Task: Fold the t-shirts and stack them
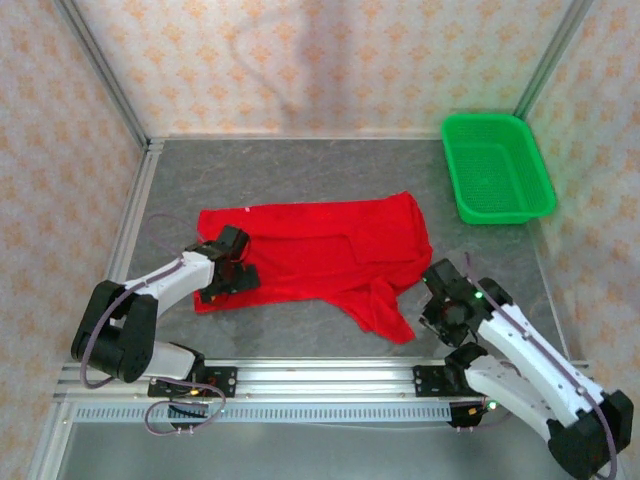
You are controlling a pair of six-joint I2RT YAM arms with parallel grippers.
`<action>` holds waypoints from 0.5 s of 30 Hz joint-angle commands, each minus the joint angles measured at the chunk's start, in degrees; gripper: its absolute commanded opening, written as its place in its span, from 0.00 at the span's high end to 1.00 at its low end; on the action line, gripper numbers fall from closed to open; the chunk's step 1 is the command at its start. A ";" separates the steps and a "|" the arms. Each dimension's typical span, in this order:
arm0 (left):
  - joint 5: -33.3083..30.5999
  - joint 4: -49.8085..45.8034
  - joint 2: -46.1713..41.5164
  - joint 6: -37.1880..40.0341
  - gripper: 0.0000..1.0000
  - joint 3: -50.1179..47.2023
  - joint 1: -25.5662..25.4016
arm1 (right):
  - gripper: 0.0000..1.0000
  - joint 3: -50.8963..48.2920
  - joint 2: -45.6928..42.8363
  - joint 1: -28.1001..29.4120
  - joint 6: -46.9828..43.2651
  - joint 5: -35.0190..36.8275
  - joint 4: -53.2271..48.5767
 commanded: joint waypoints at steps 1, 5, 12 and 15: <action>1.33 -0.02 -0.66 1.28 0.01 1.56 0.43 | 0.64 -1.75 0.55 0.41 -13.50 -5.66 4.11; 2.65 0.12 -2.72 1.51 0.01 1.75 0.43 | 0.62 -4.82 2.65 0.67 -16.96 -6.98 7.78; 6.98 -0.38 -9.07 2.25 0.00 4.36 0.43 | 0.56 -6.66 2.15 1.73 -17.49 -6.13 11.87; 7.87 -1.82 -12.06 2.23 0.00 6.42 0.43 | 0.55 -8.91 2.08 4.51 -15.69 -4.46 16.15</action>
